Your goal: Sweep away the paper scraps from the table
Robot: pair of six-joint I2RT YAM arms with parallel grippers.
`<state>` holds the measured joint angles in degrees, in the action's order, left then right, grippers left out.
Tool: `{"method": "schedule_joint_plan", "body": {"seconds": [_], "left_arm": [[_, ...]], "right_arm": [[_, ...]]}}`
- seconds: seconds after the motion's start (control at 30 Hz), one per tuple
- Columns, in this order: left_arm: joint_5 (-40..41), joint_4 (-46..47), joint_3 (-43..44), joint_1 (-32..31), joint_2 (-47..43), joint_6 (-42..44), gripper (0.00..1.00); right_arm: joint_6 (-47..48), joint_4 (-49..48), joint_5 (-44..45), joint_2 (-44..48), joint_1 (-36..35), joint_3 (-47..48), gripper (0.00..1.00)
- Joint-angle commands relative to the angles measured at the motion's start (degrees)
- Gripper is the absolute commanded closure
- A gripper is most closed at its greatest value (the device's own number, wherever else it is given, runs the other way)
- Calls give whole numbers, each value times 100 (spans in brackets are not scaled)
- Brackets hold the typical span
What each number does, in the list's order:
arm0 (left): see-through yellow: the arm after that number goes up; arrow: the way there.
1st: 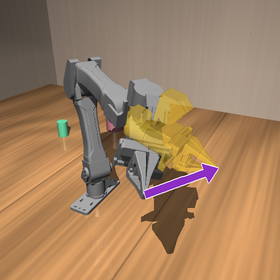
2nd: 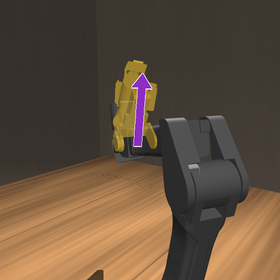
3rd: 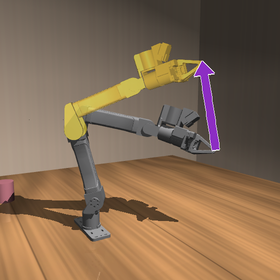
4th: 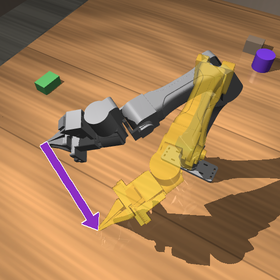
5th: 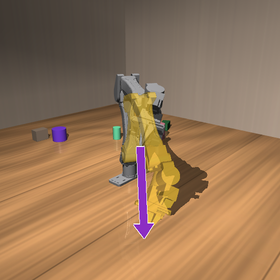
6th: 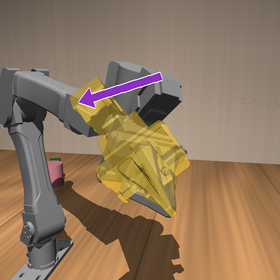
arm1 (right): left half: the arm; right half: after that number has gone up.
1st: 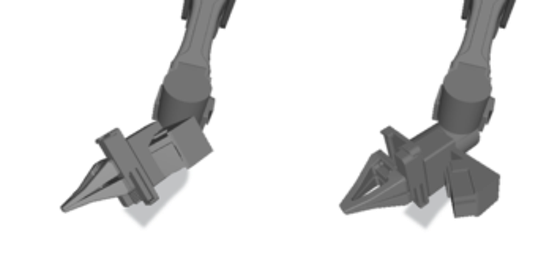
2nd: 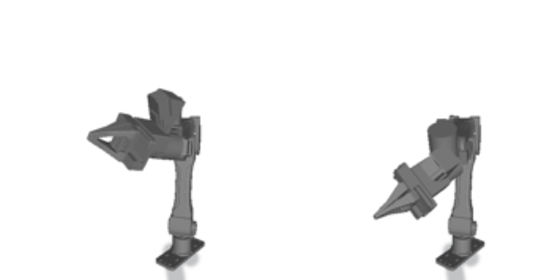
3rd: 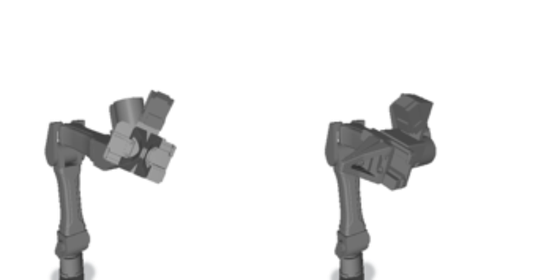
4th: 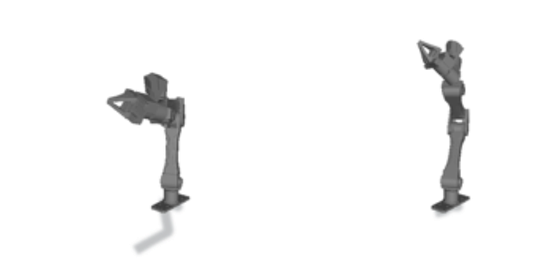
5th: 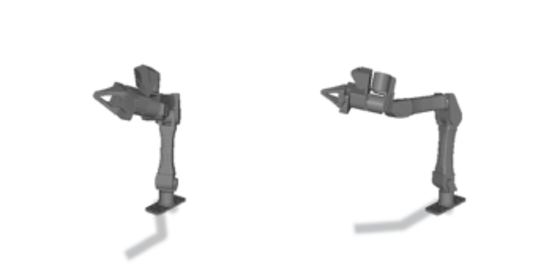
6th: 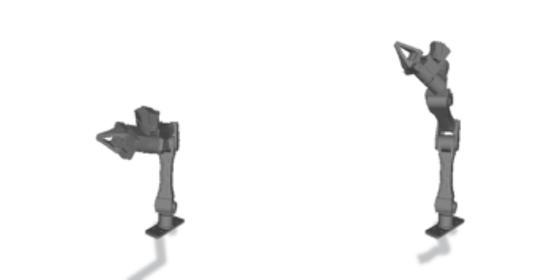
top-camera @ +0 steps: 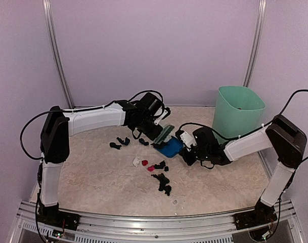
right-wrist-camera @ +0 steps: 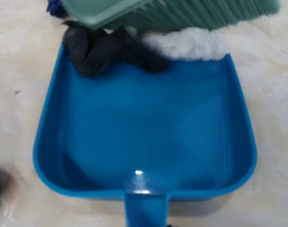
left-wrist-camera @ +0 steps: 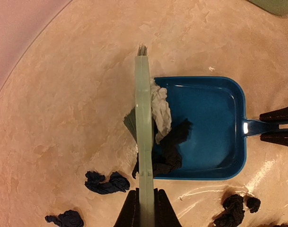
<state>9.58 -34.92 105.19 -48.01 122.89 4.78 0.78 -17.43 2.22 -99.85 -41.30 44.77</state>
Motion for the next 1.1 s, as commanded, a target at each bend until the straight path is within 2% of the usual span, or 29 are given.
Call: {"method": "schedule_joint_plan", "body": {"seconds": [0.0, 0.17, 0.37, 0.63, 0.87, 1.07], "left_arm": [[-526, -138, -205, -143, -275, -166, 100], [-826, -86, -227, -200, -365, -254, 100], [-681, 74, -215, -200, -625, -449, 100], [-145, 392, -446, -127, -1168, -882, 100], [809, 624, -1108, 87, -1807, -1295, 100], [1099, 547, -1613, 329, -2166, -1512, 100]], "right_arm": [[-37, -249, 170, 133, 80, -167, 100], [12, -627, 208, 136, 87, -354, 100], [120, -1182, 241, 149, 79, -681, 100], [255, -1803, 340, 33, 83, -952, 100], [278, -1755, 323, 15, 84, -910, 100], [215, -1555, -85, 327, 82, -943, 100]]}}
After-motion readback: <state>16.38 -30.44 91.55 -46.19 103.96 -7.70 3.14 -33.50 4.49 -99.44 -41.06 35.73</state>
